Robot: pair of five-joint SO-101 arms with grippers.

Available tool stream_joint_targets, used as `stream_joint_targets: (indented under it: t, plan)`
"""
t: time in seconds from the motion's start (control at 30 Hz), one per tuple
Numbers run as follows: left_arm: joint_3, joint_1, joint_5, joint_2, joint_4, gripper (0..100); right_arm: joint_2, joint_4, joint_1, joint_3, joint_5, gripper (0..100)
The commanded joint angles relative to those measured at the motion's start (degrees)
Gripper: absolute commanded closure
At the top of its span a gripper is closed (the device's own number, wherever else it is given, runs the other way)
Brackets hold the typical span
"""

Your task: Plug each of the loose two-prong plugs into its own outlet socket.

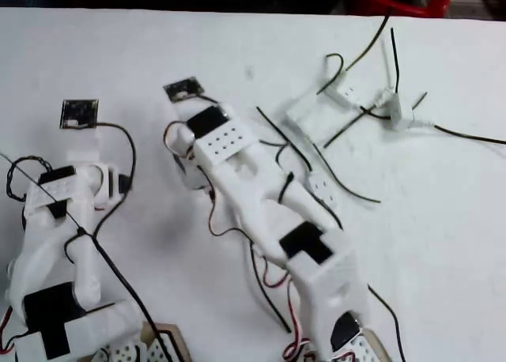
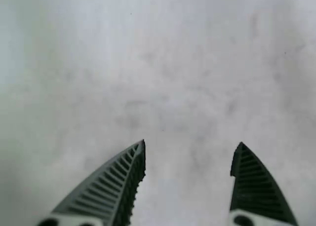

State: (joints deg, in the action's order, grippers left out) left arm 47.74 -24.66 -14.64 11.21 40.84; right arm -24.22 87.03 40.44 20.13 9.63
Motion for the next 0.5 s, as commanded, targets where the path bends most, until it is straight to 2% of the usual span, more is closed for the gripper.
stream_joint_targets:
  t: [0.0, 0.13, 0.27, 0.47]
  plan:
    - [-0.2, 0.0, 0.5, 2.5, -1.1, 72, 8.7, 4.8, -0.5, 2.5, -0.6, 98.1]
    - [-0.3, 0.0, 0.7, 2.6, -1.1, 72, 14.5, 9.6, -0.4, 2.5, -0.6, 98.1]
    - [-0.9, 0.1, 0.8, 2.7, -1.0, 72, 21.1, 10.2, -0.5, -2.3, -0.7, 98.1]
    - [1.4, 2.3, 3.3, 11.1, -0.8, 73, 36.1, 1.0, -2.0, -19.5, -6.2, 98.1]
